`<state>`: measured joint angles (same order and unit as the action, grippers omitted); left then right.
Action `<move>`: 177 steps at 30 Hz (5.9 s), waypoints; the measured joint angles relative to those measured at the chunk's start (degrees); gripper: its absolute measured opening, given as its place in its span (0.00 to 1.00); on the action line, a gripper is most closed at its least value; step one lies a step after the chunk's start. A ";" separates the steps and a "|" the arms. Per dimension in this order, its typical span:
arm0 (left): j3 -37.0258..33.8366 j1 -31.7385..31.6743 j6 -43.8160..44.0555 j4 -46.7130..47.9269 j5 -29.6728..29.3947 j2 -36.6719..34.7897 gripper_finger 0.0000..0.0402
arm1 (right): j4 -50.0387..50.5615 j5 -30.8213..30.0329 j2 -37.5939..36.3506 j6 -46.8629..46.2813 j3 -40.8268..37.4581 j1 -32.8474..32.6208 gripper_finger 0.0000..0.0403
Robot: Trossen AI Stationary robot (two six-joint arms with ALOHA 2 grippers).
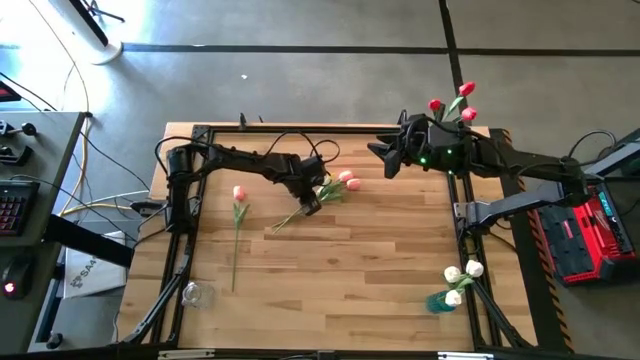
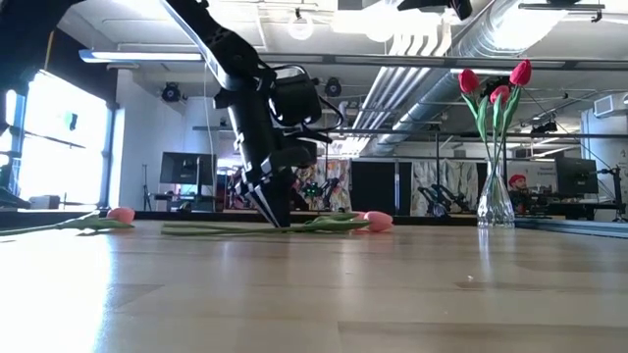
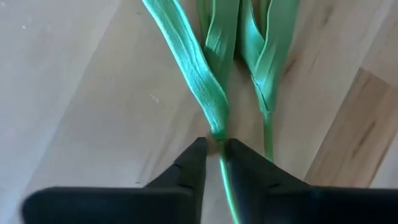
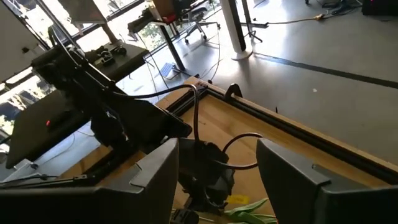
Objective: Sort flowers into vase by color
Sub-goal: Put the center pink flower into the bottom transparent vase
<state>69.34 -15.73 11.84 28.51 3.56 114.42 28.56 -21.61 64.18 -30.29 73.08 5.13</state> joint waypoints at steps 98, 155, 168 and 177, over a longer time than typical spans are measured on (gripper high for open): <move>-0.26 2.19 6.98 -40.16 26.10 -29.68 0.01 | -19.82 15.24 9.57 21.68 -0.07 -2.55 0.27; -44.17 80.93 -6.03 -27.47 -25.24 -94.04 0.00 | -18.89 -0.77 10.54 -9.61 -0.07 -10.16 0.51; -47.04 82.30 -1.78 -26.43 -26.28 -94.24 0.08 | -19.82 0.87 10.54 -15.46 -0.07 -10.27 0.51; -47.04 82.30 3.04 -26.64 -26.35 -94.24 0.27 | -19.20 1.03 13.18 -21.00 -0.05 -11.64 0.51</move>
<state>22.31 66.57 14.88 1.87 -22.79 20.18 9.35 -20.58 77.36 -51.29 73.02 -6.51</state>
